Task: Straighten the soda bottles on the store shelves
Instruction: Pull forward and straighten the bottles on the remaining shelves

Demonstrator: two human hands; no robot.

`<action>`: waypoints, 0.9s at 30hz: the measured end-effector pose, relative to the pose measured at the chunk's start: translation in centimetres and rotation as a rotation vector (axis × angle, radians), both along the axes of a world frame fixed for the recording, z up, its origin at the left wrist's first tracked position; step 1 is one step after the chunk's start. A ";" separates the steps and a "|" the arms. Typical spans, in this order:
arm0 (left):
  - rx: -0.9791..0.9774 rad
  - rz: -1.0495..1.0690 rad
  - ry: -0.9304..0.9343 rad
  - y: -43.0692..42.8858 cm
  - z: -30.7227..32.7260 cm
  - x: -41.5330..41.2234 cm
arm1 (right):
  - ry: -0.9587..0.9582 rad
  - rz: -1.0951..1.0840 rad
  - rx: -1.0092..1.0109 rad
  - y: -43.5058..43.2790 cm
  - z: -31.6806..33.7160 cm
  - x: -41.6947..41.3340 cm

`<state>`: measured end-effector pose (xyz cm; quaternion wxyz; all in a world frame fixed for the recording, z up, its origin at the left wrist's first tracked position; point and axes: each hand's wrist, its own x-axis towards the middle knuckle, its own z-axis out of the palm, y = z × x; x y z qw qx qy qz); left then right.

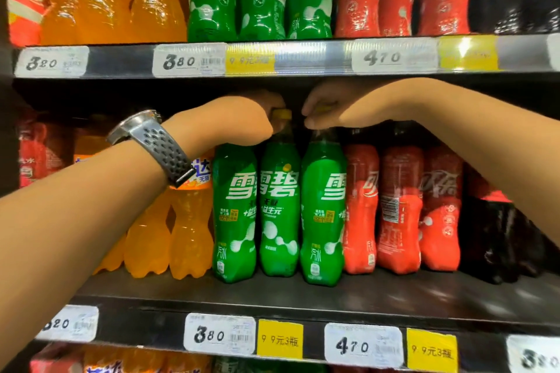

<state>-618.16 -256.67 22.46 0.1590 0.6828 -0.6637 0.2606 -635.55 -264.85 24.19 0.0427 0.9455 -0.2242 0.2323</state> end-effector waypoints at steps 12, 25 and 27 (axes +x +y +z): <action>-0.090 -0.037 0.169 -0.6 -0.3 0.6 | -0.039 -0.095 -0.193 -1.0 -0.3 1.0; -0.191 -0.053 0.166 -0.1 -0.7 -2.4 | -0.090 -0.143 -0.205 -0.8 -0.9 -1.2; -0.205 -0.123 0.151 -1.1 -0.8 -4.1 | -0.088 -0.197 -0.259 -1.5 -1.1 -2.9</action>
